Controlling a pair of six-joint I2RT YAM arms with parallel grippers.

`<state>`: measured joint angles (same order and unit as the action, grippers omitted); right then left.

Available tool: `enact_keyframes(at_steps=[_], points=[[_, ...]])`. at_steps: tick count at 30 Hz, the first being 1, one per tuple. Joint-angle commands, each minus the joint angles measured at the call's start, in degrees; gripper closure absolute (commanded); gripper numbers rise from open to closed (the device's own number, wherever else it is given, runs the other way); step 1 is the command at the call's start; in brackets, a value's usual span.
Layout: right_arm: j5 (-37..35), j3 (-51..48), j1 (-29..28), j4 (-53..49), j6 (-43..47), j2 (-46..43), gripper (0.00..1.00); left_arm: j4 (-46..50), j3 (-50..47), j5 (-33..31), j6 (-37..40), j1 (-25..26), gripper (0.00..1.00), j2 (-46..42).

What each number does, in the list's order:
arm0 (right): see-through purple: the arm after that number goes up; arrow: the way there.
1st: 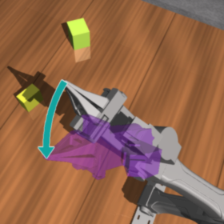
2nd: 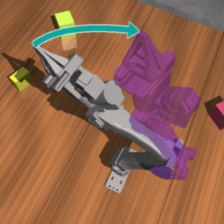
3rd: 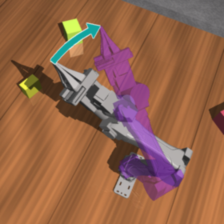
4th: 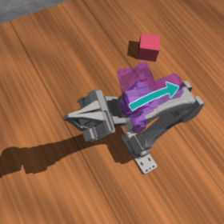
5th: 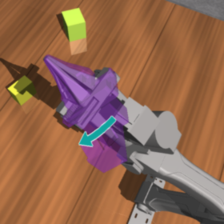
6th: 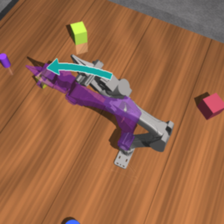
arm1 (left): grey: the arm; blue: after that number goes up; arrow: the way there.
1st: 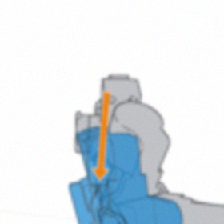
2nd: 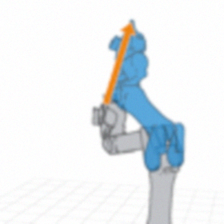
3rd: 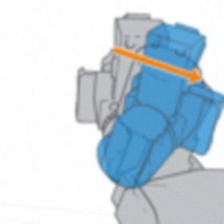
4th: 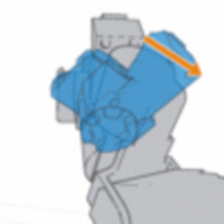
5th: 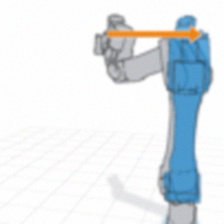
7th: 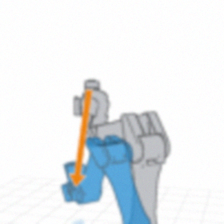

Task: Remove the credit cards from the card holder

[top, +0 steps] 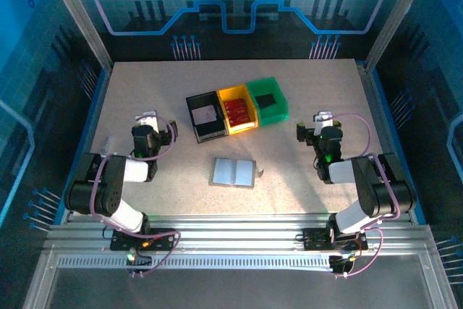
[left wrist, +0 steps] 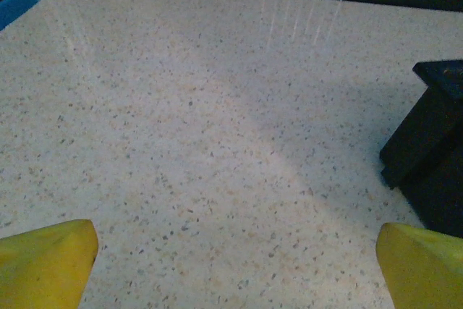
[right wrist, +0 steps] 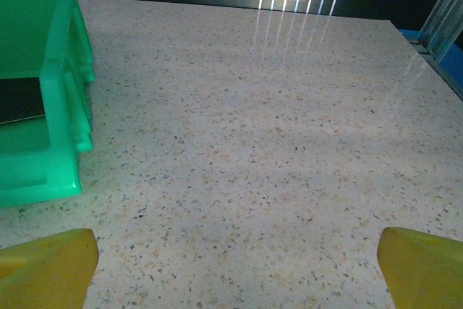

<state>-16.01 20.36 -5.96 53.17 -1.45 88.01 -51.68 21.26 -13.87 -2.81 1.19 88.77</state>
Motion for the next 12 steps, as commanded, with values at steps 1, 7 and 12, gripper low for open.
enact_keyframes(at_steps=[1,7,12], points=[[-0.6,1.2,0.0,0.9,0.5,0.5,0.00,-3.4,-0.5,-0.8,1.0,0.4,0.01,0.2],[-0.6,1.2,0.0,0.9,0.5,0.5,0.00,-3.4,-0.5,-0.8,1.0,0.4,0.01,0.1],[-0.2,1.2,0.2,0.8,0.4,0.5,0.00,-3.3,-0.5,-0.8,1.0,0.4,0.01,0.2]])
